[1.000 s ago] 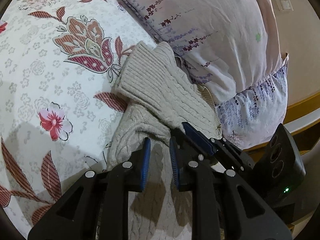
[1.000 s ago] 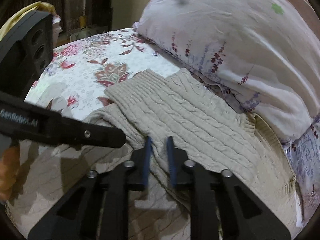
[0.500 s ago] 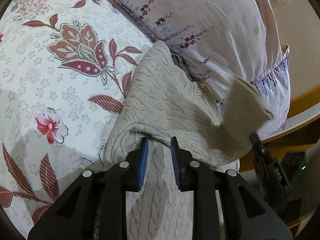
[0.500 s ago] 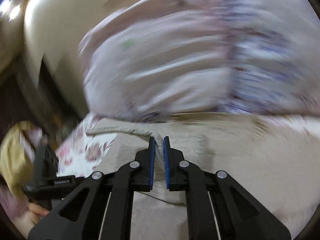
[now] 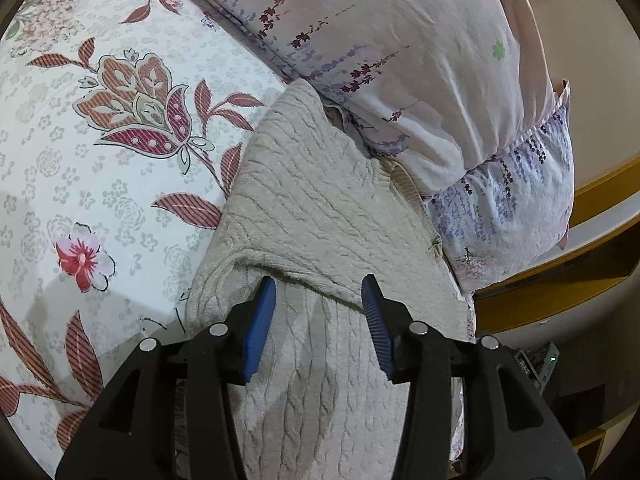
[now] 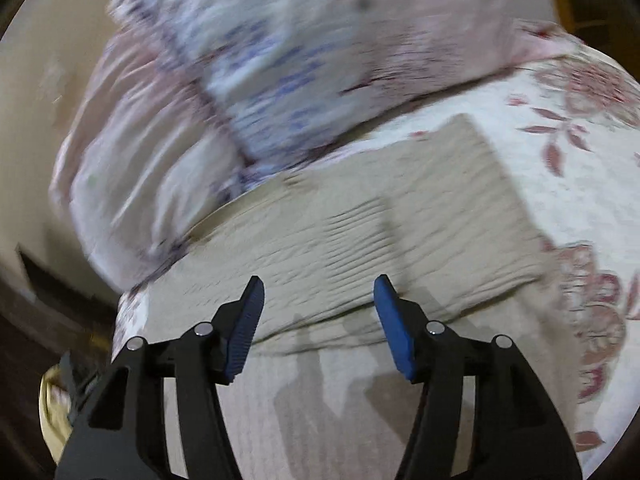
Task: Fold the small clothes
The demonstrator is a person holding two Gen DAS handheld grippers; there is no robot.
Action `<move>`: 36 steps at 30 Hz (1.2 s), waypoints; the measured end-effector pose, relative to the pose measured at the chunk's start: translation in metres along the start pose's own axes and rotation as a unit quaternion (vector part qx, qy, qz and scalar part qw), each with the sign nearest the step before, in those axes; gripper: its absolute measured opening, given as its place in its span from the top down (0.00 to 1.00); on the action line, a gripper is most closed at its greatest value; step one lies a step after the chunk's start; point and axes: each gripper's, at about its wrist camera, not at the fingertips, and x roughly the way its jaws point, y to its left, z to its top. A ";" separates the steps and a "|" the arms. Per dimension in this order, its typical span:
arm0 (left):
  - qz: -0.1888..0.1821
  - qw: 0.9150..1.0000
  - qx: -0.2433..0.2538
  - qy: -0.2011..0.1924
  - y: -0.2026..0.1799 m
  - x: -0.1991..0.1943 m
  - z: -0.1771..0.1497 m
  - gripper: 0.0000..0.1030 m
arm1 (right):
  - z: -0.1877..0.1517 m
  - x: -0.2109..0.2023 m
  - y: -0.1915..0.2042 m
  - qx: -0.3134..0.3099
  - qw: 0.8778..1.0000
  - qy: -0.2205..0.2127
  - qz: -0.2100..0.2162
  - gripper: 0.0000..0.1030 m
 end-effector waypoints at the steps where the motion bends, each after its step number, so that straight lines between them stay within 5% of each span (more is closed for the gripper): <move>1: 0.000 1.000 0.001 0.000 -0.001 0.000 0.000 0.55 | 0.003 0.000 -0.005 0.012 1.000 -0.001 -0.009 0.51; 6: 0.006 1.000 0.008 0.001 -0.001 0.000 -0.001 0.55 | 0.006 0.016 -0.022 0.039 0.999 0.026 -0.021 0.64; 10: 0.006 1.000 0.006 0.002 0.000 0.000 0.000 0.55 | 0.002 0.030 -0.020 0.022 0.999 0.039 -0.017 0.91; 14: 0.006 1.000 0.008 0.005 -0.002 0.000 0.000 0.53 | 0.004 0.015 -0.007 -0.014 1.000 -0.006 -0.011 0.93; 19: 0.006 1.000 0.016 0.009 -0.005 -0.004 -0.003 0.50 | 0.002 -0.008 0.003 -0.048 0.996 -0.060 -0.042 0.93; 30: -0.003 1.000 0.006 0.009 -0.002 -0.006 -0.005 0.50 | -0.012 0.026 -0.019 -0.052 0.993 -0.006 -0.107 0.91; 36: 0.004 0.999 0.044 0.017 -0.008 -0.023 -0.016 0.50 | -0.018 -0.001 -0.032 -0.048 0.997 -0.009 -0.054 0.56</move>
